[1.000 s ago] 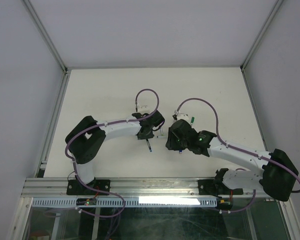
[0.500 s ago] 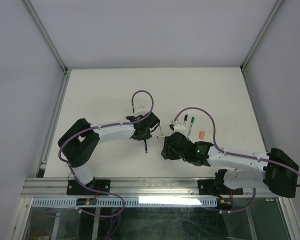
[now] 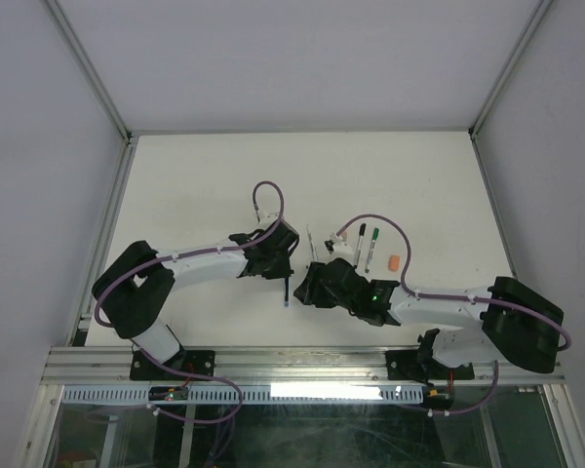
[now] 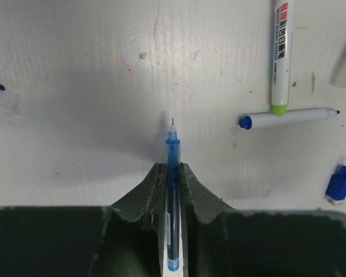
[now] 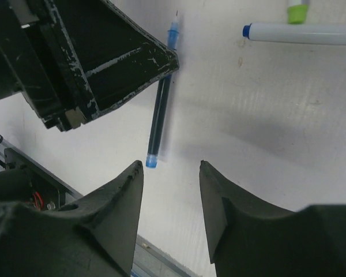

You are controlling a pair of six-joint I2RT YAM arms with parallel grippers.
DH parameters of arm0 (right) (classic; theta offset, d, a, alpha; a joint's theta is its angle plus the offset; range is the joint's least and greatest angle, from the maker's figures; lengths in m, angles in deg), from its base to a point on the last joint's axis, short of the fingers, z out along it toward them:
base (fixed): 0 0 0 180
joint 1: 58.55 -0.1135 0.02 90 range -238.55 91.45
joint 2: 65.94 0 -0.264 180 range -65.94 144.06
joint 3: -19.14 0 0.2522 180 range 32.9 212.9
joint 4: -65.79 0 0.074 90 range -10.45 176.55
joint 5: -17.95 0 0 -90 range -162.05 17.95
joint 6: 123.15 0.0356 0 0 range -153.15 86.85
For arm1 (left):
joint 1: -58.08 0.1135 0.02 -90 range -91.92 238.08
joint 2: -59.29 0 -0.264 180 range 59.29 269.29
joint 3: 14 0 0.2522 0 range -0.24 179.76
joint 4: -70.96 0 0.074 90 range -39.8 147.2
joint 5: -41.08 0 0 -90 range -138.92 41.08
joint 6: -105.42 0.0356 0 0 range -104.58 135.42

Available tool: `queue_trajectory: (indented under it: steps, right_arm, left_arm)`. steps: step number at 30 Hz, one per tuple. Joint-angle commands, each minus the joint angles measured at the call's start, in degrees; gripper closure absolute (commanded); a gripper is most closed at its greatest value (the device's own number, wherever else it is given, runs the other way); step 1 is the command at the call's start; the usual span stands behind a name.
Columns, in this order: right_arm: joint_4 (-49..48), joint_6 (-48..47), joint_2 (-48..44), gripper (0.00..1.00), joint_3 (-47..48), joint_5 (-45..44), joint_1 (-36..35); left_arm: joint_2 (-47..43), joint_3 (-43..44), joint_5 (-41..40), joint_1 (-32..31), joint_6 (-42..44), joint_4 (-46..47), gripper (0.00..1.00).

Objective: Insert the pens into the pen caps
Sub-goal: Pick up the pen from the center of the board.

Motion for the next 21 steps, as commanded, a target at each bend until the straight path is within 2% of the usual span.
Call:
queue_trajectory:
  steps: [1, 14, 17, 21]
  right_arm:
    - [-10.0, 1.4, 2.8, 0.53, 0.5, 1.0, 0.9]
    - [-22.9, 4.3, 13.6, 0.52, -0.8, 9.4, 4.6]
    - [-26.1, 4.9, 16.6, 0.61, -0.6, 11.3, 4.9]
    - [-27.7, 5.6, 17.6, 0.79, -0.6, 12.1, 4.9]
  left_arm:
    - [-3.9, -0.8, 4.2, 0.1, 0.6, 4.8, 0.88]
    - [-5.4, -2.2, 7.7, 0.1, -1.3, 7.5, 0.87]
    - [-5.5, -2.3, 7.6, 0.1, -1.5, 7.6, 0.87]
    - [-5.9, -2.7, 7.2, 0.2, -1.7, 7.6, 0.87]
